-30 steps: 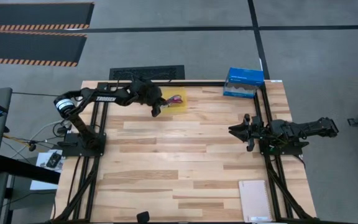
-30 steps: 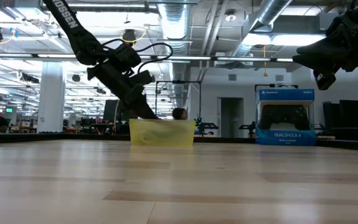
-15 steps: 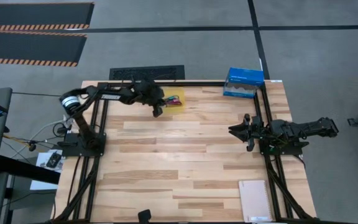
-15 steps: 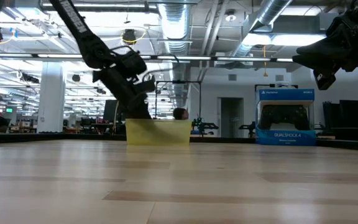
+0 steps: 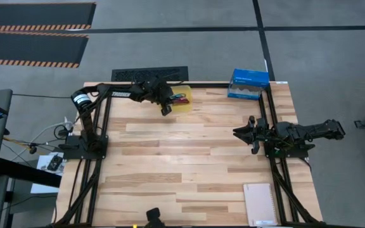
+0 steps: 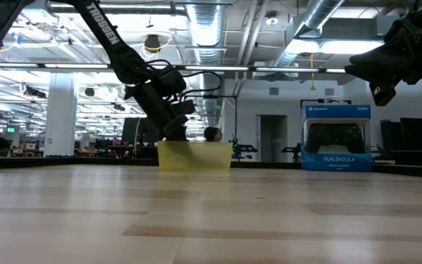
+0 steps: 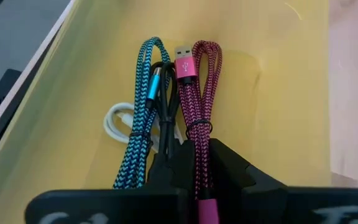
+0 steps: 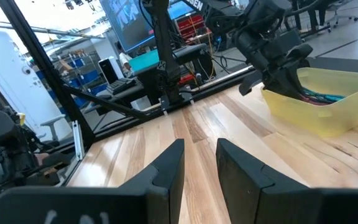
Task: Pick and place USB-C Cables
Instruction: Put the pink charger cable into the yellow bin, then return to Home Position
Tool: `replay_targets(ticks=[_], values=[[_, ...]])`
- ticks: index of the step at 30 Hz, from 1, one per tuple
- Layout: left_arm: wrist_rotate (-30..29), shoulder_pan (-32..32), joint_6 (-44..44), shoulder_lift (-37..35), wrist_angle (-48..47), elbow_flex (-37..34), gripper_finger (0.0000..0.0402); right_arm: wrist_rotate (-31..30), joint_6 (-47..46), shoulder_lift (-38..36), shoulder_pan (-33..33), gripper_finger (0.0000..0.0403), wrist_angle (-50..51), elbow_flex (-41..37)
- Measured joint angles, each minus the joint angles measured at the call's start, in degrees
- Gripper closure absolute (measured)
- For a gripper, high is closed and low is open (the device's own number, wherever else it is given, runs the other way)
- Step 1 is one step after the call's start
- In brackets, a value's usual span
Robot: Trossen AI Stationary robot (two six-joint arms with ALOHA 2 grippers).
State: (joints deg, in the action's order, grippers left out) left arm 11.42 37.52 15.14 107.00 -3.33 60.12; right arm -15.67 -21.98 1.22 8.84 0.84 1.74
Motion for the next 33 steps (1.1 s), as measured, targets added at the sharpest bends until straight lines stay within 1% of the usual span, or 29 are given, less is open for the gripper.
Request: replay_targets(ticks=[9, 16, 20, 23, 28, 33], values=[[-1.71, -0.39, 0.11, -0.07, -0.01, 0.00, 0.0344, 0.04, -0.02, 0.00, 0.00, 0.0284, 0.00, 0.00], [-3.67, -0.39, 0.21, -0.07, -2.43, 2.05, 0.0278, 0.07, -0.04, 0.00, 0.00, 0.0284, 0.00, 0.00], [-2.93, -0.42, 0.23, -0.07, -6.31, 5.78, 0.0236, 0.07, -0.07, 0.00, 0.00, 0.0284, 0.00, 0.00], [-2.45, -0.44, -0.13, -0.07, -10.81, 9.23, 0.0216, 0.09, -0.09, 0.00, 0.00, 0.0284, 0.00, 0.00], [-2.05, -0.88, -1.66, -0.07, -16.78, 15.69, 0.0206, 0.11, -0.15, 0.01, 0.00, 0.0284, 0.00, -0.01], [1.09, -2.58, -3.30, -0.07, -19.29, 24.04, 0.0205, 0.12, -0.17, 0.01, 0.00, 0.0284, 0.00, 0.00]])
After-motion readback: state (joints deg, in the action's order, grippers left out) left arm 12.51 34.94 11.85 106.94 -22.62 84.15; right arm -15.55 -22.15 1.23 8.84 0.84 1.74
